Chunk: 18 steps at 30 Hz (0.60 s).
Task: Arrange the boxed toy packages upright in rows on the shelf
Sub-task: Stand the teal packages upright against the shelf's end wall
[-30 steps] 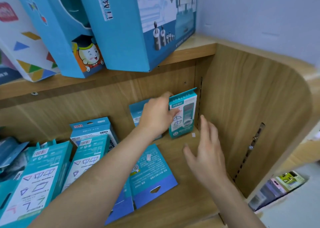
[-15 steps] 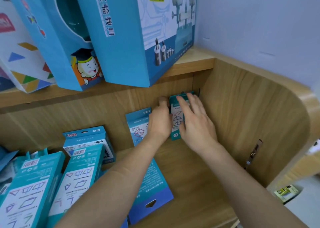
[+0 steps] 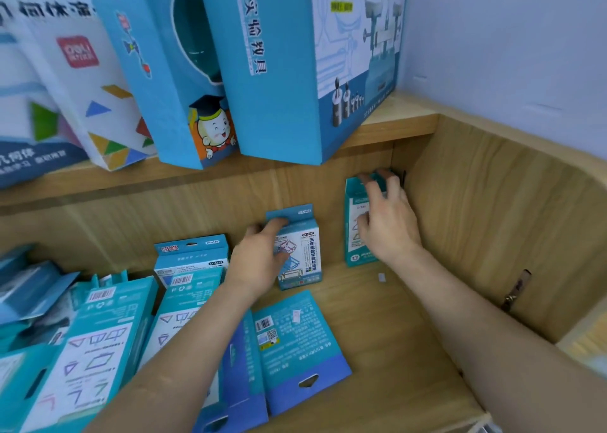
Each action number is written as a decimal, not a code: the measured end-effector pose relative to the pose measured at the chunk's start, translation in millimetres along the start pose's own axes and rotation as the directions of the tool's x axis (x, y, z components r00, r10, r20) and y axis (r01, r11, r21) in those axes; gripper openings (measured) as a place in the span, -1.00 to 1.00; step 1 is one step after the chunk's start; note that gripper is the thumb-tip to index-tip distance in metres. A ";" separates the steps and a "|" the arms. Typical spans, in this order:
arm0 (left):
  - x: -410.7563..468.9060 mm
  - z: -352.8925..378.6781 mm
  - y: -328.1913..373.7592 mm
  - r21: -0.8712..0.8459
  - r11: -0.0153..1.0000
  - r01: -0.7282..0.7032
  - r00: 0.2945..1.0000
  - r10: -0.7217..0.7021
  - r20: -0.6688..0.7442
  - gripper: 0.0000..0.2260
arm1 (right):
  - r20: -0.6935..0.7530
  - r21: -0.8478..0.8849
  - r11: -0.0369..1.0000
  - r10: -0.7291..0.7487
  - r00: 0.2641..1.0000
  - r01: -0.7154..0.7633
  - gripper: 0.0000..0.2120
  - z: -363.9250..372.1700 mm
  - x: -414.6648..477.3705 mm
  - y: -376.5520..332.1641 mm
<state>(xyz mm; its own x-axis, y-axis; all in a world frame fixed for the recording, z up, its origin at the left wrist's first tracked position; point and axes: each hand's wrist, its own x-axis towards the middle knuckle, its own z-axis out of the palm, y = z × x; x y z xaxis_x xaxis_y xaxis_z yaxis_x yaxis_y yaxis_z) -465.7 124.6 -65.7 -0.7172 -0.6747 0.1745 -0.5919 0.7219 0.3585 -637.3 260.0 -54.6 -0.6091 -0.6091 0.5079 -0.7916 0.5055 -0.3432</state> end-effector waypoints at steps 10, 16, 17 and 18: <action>6.0 15.3 8.0 -0.077 0.996 -0.053 0.996 0.047 -0.079 -0.56 | -0.002 0.031 0.998 -0.051 0.999 0.051 -0.49 -4.2 1.5 3.1; 7.5 13.8 9.1 0.237 0.966 -0.101 0.984 0.132 -0.121 -0.60 | 0.136 0.028 0.993 -0.114 0.984 0.111 -0.31 -0.5 -11.5 9.1; 7.6 14.0 9.2 0.255 0.960 -0.114 0.981 0.149 -0.124 -0.60 | 0.140 0.033 0.995 -0.093 0.986 0.089 -0.27 -0.6 -14.9 7.7; 7.9 14.1 8.7 0.265 0.956 -0.123 0.979 0.161 -0.124 -0.60 | 0.122 0.050 0.996 -0.074 0.990 0.068 -0.25 -1.1 -18.5 5.8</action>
<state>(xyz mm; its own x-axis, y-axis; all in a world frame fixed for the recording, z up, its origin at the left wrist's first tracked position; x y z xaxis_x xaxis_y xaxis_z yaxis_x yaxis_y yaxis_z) -481.7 127.6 -74.2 -0.7518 -0.5637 0.3422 -0.5751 0.8143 0.0780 -630.6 274.8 -65.2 -0.5505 -0.7144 0.4319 -0.8325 0.4317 -0.3472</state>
